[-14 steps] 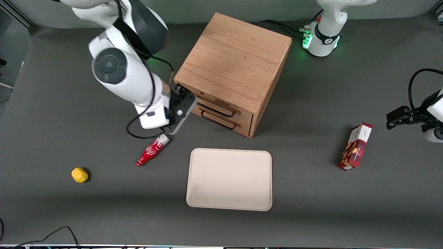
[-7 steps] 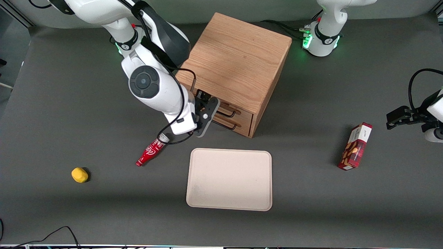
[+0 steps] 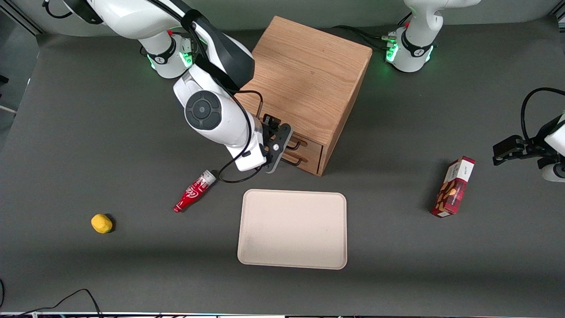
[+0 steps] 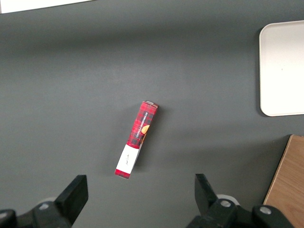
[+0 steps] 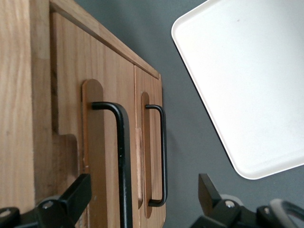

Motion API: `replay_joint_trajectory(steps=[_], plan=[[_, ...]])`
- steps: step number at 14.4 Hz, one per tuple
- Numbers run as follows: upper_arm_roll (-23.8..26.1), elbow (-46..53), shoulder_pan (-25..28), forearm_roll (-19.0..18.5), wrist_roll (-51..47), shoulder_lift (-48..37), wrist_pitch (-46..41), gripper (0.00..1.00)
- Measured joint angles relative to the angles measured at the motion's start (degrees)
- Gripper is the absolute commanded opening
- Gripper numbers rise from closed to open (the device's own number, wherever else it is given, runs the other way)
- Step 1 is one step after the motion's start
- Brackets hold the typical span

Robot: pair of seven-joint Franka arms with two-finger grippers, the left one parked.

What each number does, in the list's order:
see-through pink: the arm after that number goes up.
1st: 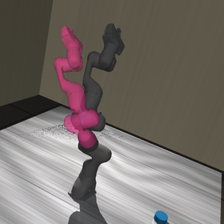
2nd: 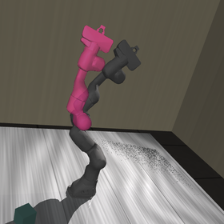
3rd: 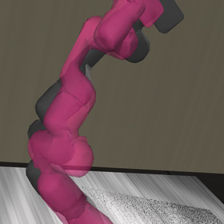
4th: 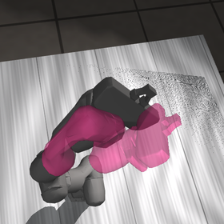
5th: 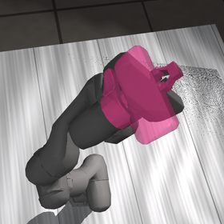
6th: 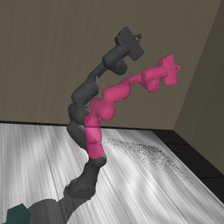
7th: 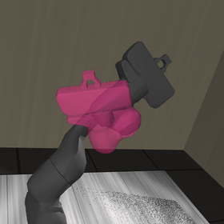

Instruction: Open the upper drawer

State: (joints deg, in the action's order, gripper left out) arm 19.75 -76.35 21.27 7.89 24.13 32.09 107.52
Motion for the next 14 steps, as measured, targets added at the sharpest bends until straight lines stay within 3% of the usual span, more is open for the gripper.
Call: replay_joint_trajectory(steps=[14], plan=[[-0.05,-1.13,-1.71,0.53,4.82,1.94,2.74,1.00]])
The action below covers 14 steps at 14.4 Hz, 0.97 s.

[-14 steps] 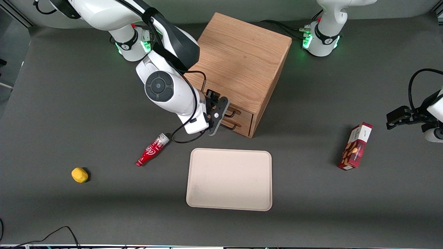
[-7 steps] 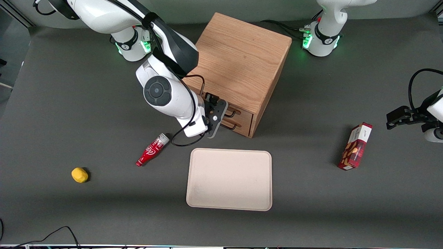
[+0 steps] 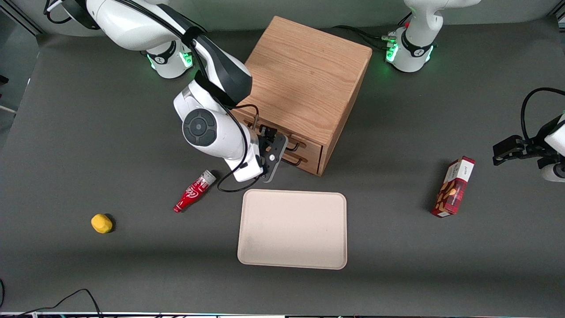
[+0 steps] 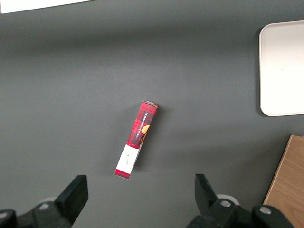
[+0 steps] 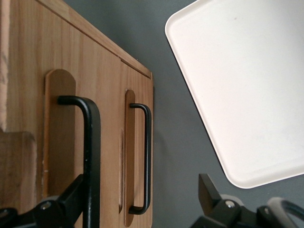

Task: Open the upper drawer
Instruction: 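Pull the upper drawer outward by its handle with the right gripper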

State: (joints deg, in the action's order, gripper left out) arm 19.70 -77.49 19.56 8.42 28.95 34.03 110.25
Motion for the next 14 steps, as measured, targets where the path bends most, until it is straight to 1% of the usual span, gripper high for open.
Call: replay_joint_trajectory(steps=[6,14], plan=[[-1.02,2.07,-1.72,-1.75,3.67,2.43,1.24,1.00],[-5.62,10.34,-2.15,-2.67,7.72,6.54,1.29,1.00]])
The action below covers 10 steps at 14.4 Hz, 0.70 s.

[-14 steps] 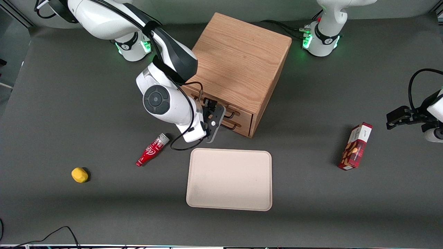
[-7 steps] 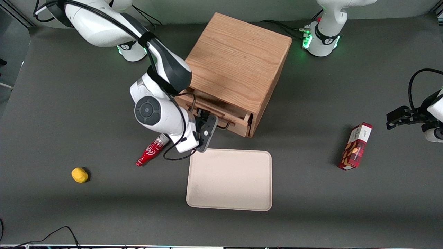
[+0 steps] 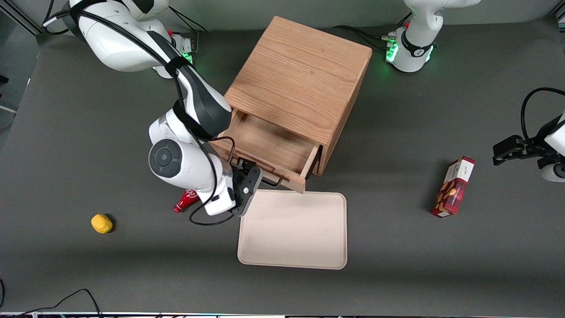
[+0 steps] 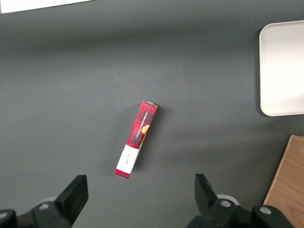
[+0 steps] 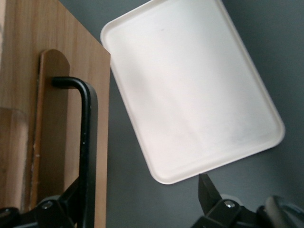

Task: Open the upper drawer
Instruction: 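Pull the upper drawer outward by its handle with the right gripper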

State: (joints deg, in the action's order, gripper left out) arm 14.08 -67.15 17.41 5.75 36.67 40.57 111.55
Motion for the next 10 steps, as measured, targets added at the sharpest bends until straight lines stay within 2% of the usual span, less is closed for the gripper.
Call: replay_joint_trajectory(steps=[10], plan=[[-4.99,4.71,-0.07,-0.02,2.71,3.20,5.21,1.00]])
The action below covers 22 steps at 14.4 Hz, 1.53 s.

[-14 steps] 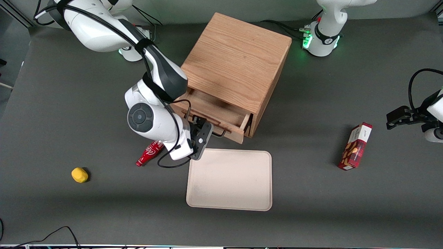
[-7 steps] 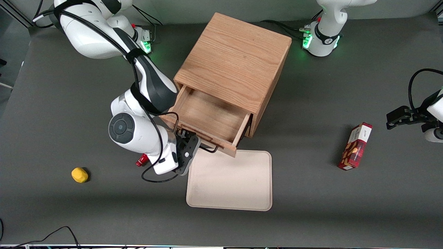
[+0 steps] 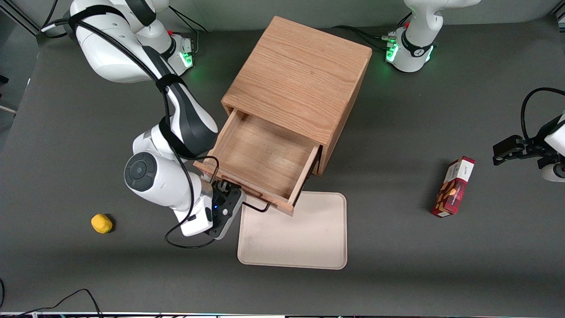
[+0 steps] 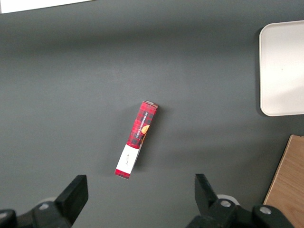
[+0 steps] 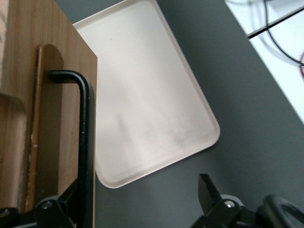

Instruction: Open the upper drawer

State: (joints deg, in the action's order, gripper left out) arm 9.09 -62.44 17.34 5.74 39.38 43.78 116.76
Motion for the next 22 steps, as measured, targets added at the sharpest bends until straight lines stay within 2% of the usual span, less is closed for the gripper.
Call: replay_joint_trajectory(steps=[10,12,15,19,20,22], plan=[[-0.82,2.53,-1.30,0.15,-1.18,0.04,1.58,1.00],[-0.69,3.46,-1.53,1.21,-3.72,-0.61,0.49,1.00],[-0.57,4.01,-2.77,5.21,-7.50,-3.49,-3.89,1.00],[-0.57,1.37,-5.04,5.90,-20.92,-10.63,-10.63,1.00],[-0.61,-1.03,-5.42,5.10,-25.40,-13.52,-11.38,1.00],[-0.63,-7.72,-5.75,-0.02,-35.23,-20.39,-12.35,1.00]])
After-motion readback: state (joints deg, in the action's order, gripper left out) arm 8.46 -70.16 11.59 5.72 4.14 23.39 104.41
